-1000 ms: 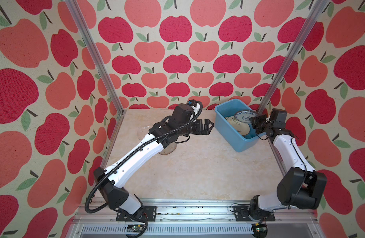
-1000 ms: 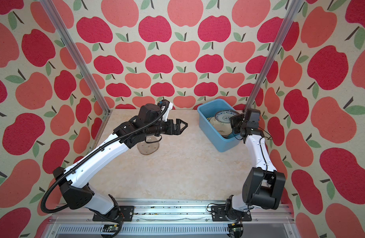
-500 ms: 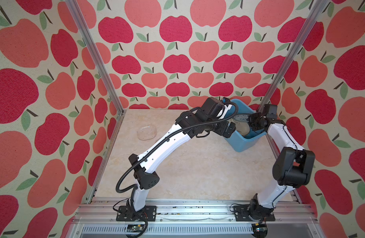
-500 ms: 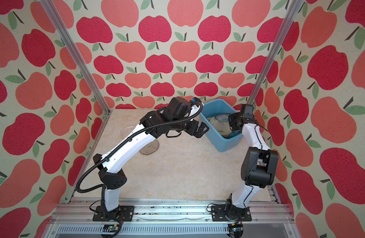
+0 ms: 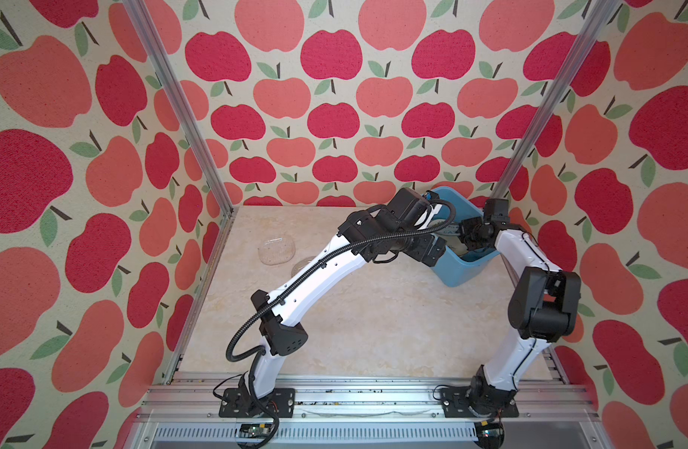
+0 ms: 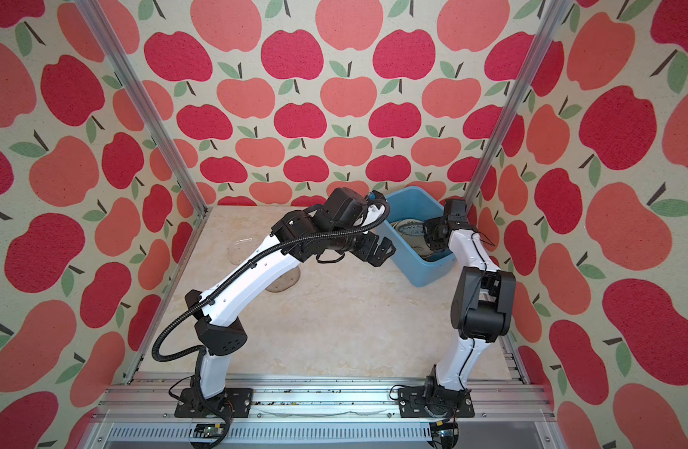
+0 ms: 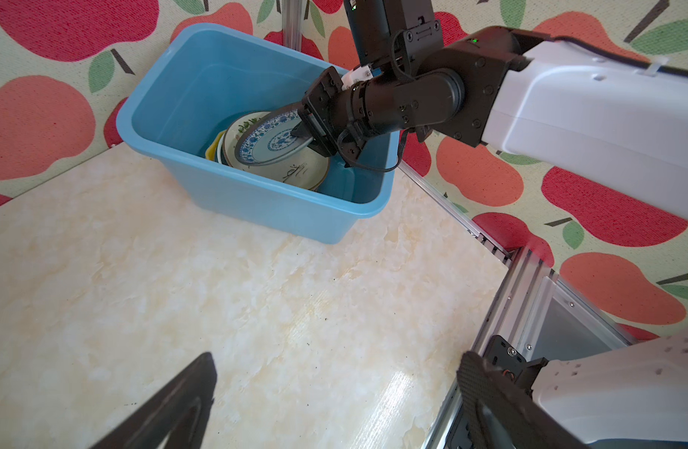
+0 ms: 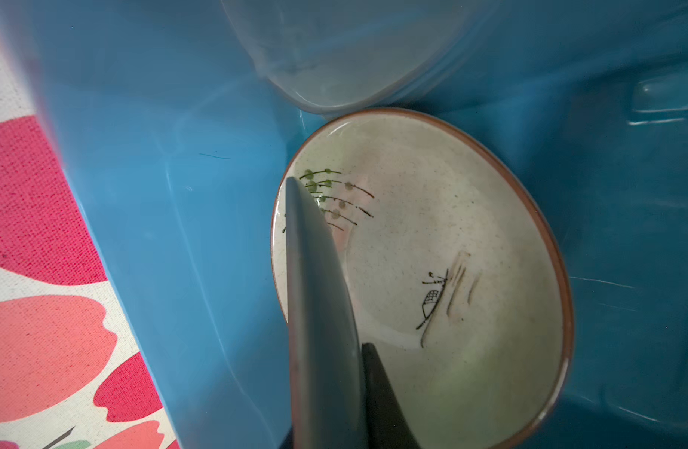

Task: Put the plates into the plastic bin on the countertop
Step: 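Lower the floral plate into the bin onto the stack with the left gripper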

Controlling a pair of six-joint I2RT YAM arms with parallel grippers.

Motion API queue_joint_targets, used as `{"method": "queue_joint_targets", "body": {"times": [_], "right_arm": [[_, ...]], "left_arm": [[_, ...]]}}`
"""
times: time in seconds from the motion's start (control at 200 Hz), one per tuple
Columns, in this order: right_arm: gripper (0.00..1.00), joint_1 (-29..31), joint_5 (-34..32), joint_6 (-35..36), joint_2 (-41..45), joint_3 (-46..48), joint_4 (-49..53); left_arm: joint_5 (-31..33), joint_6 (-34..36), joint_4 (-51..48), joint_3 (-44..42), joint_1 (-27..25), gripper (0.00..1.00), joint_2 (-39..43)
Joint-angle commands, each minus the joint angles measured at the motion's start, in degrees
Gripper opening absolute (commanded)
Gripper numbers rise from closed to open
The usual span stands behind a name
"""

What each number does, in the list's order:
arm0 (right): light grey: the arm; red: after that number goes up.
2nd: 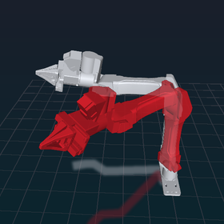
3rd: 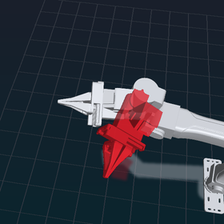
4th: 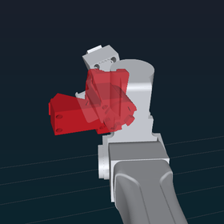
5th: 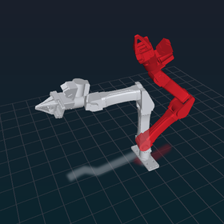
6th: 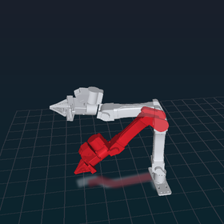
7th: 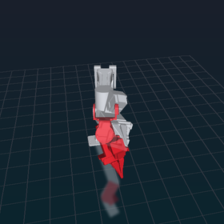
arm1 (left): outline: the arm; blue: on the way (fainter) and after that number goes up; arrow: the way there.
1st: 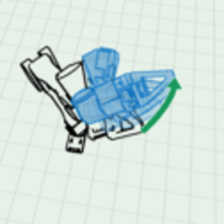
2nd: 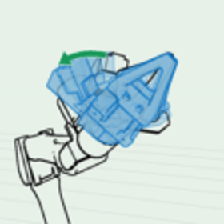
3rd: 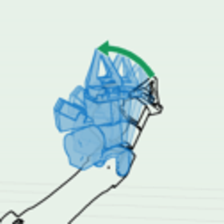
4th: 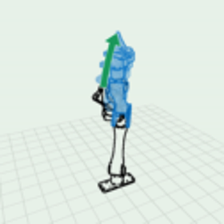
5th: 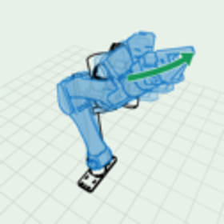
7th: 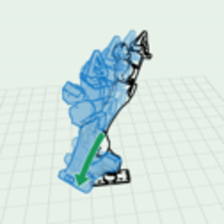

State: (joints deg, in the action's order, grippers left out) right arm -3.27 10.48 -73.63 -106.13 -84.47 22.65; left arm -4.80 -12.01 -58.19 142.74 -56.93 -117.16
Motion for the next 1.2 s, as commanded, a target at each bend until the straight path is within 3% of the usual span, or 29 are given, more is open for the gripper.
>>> {"method": "queue_joint_targets", "body": {"times": [0.0,0.36,0.645,1.041,1.196], "right_arm": [[0.17,-0.4,-0.7,-0.6,-1.9,-1.5,1.5],[0.37,-0.4,-0.8,0.0,-2.6,-1.2,2.9],[0.49,-0.3,-0.2,2.4,-3.1,-2.8,10.4],[0.69,0.0,-0.6,8.4,-7.6,-10.2,16.8],[0.76,0.4,-3.5,11.7,-7.5,-13.9,21.1]], "left_arm": [[2.1,1.3,-1.1,0.5,-0.4,0.99,0.6],[3.4,1.1,-0.6,-0.6,-0.3,0.99,1.1],[3.6,0.6,-1.3,-0.5,-0.2,0.99,1.1],[3.3,0.2,-1.2,-1.4,0.5,0.99,1.2],[2.7,-0.7,-1.2,-1.9,1.4,0.99,1.3]]}}
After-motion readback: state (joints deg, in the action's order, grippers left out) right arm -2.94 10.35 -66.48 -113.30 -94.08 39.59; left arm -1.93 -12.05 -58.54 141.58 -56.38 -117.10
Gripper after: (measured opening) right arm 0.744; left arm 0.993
